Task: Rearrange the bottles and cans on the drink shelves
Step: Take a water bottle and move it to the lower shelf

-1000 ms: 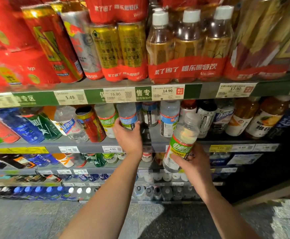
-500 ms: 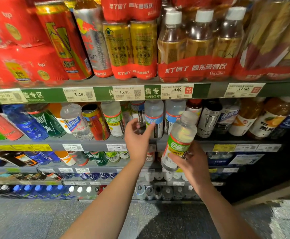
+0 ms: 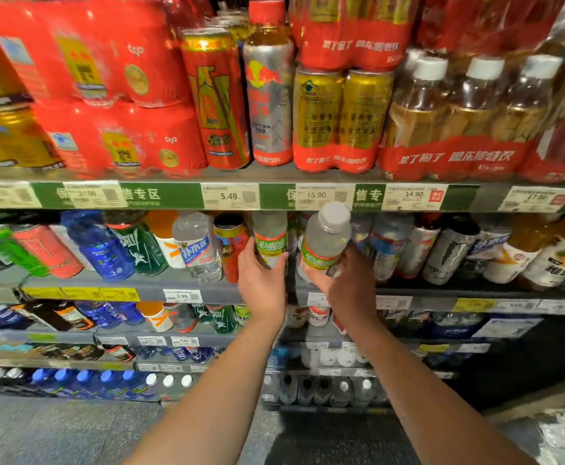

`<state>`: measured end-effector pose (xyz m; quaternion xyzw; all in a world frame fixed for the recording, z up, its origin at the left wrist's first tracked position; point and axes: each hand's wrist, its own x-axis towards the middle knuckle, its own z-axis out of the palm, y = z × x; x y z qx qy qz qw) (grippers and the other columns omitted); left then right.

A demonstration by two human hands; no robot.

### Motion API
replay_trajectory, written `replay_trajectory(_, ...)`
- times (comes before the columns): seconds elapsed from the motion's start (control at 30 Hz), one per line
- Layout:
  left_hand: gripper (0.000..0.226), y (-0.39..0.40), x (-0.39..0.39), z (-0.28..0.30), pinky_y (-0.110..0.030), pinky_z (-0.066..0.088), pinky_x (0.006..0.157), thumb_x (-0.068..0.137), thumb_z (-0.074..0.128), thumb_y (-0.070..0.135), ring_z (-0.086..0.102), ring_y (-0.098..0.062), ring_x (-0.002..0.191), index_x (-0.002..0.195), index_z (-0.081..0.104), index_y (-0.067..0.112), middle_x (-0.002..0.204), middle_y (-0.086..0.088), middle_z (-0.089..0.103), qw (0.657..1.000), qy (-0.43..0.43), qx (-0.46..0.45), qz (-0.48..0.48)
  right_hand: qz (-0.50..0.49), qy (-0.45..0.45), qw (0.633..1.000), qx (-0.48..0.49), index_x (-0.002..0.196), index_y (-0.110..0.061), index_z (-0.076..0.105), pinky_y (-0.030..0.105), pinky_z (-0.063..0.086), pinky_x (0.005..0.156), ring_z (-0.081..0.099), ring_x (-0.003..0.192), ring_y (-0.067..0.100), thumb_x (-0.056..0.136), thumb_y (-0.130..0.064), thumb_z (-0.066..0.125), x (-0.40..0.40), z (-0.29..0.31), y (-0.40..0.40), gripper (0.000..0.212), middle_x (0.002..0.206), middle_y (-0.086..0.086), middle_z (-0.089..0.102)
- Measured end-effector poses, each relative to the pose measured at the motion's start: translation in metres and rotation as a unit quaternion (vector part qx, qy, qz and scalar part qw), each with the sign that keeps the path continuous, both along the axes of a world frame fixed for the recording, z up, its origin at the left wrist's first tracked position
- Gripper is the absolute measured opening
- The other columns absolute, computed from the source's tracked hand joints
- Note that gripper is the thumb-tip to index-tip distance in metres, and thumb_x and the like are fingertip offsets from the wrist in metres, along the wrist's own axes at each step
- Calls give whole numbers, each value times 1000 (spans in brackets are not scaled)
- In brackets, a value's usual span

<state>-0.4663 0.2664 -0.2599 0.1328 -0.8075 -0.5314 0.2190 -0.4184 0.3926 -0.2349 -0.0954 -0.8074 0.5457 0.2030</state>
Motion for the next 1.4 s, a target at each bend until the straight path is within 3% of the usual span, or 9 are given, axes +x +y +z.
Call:
replay_trajectory(0.13, 66, -9, -3, -3, -9, 29, 90, 78, 85, 31, 59, -17, 119, 137, 58, 16, 128, -2, 65, 999, 5, 8, -31, -30, 3, 999, 37, 125, -19, 56, 25, 54, 82, 66, 104, 6, 74, -37, 85, -16, -1, -20, 61, 114, -6, 70)
replay_trajectory(0.3, 65, -25, -14, -12, -26, 42, 88, 80, 82, 36, 57, -12, 115, 139, 57, 27, 126, 3, 63, 996, -10, -9, -84, -84, 28, 994, 63, 131, -10, 49, 20, 51, 79, 64, 103, 10, 74, -36, 88, -18, 3, -35, 74, 115, 0, 69)
replay_trajectory(0.47, 52, -26, -13, -21, 1, 32, 84, 76, 86, 19, 48, 10, 97, 125, 68, 14, 106, -1, 70, 990, 111, -15, -85, -87, 30, 994, 60, 137, -15, 45, 19, 52, 85, 65, 109, 14, 75, -29, 86, -10, 0, -38, 76, 122, 2, 68)
replay_trajectory(0.57, 49, -27, -15, -24, 2, 32, 86, 74, 87, 11, 42, 23, 100, 119, 71, 7, 102, 6, 67, 982, 162, -4, -92, -90, 2, 992, 84, 140, -17, 45, 27, 53, 85, 64, 115, 18, 77, -28, 84, -1, -11, -39, 75, 127, 2, 66)
replay_trajectory(0.77, 50, -29, -13, -24, 1, 32, 86, 76, 87, 13, 47, 7, 98, 123, 70, 9, 104, -4, 71, 984, 150, -4, -100, -78, -48, 993, 70, 126, -22, 52, 25, 49, 78, 65, 109, 16, 77, -28, 83, -8, -14, -37, 58, 118, -3, 69)
replay_trajectory(0.87, 61, -30, -13, -19, 0, 31, 86, 77, 86, 20, 46, 7, 103, 133, 63, 19, 116, 1, 67, 991, 78, -8, -107, -70, -54, 992, 88, 113, -21, 53, 8, 43, 68, 66, 96, 15, 77, -27, 82, -23, -10, -36, 46, 102, -8, 66)
replay_trajectory(1.03, 70, -24, -13, -17, -40, 53, 99, 76, 87, 29, 64, -21, 113, 138, 59, 14, 123, -5, 65, 995, 24, 36, -91, -83, -18, 990, 116, 127, -8, 52, 41, 55, 76, 69, 96, 32, 78, -34, 79, -37, -17, -40, 61, 108, 12, 71)
replay_trajectory(1.23, 58, -8, 0, -12, -31, 49, 87, 81, 84, 23, 51, -11, 89, 132, 59, 11, 101, -6, 58, 998, 37, 23, -38, -38, -31, 982, 180, 136, -6, 44, 34, 51, 80, 66, 106, 32, 83, -31, 79, -29, -22, -24, 68, 122, 14, 66)
replay_trajectory(1.4, 40, 16, 16, -20, -41, 53, 81, 78, 84, 38, 59, -18, 81, 105, 58, 24, 87, 1, 60, 998, 41, 38, -24, -89, 1, 988, 124, 109, -11, 54, 23, 34, 57, 58, 68, 18, 85, -35, 76, -8, -31, 13, 40, 76, 2, 59)
